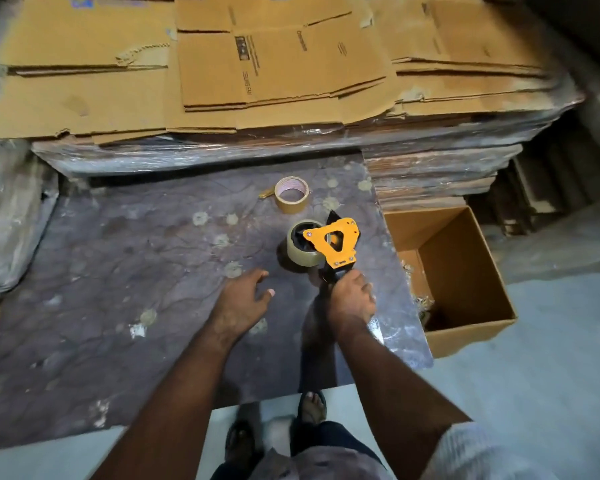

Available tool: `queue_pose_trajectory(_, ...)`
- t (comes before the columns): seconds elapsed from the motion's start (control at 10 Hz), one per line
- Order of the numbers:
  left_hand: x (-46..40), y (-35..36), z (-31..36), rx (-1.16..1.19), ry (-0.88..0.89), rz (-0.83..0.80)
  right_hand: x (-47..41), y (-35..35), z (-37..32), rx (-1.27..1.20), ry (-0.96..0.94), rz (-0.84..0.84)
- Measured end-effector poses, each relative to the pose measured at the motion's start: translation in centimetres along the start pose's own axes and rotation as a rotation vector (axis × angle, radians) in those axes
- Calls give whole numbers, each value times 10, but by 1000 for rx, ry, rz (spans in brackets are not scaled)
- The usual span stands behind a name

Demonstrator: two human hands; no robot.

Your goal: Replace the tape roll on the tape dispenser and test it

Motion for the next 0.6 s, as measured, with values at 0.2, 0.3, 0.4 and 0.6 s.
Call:
queue_pose_trajectory(0.2,-3,1,-6,-26,-88,-28,-6,22,-14,-100,-25,-65)
queue_pose_trajectory(0.3,-5,2,-4,-24,-95,-50,-7,23,-21,-135,-17,-122)
queue_pose_trajectory(0.4,-5,4,-5,-16,-58,-66,0,18,-21,-128,-45,-212)
queue_pose_trajectory(0.6,1,-11,4,-107,-1,-49,35,-18,-11,-168,-193,-127)
Point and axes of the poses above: each hand's wrist, its own x-axis away from the middle knuckle, its own y-axis out of the palm, z = x × y, the point moved 2 cm from there along -x, towards the middle knuckle, and after that the axes turned 5 degrees about y, right-handed, at the moved point
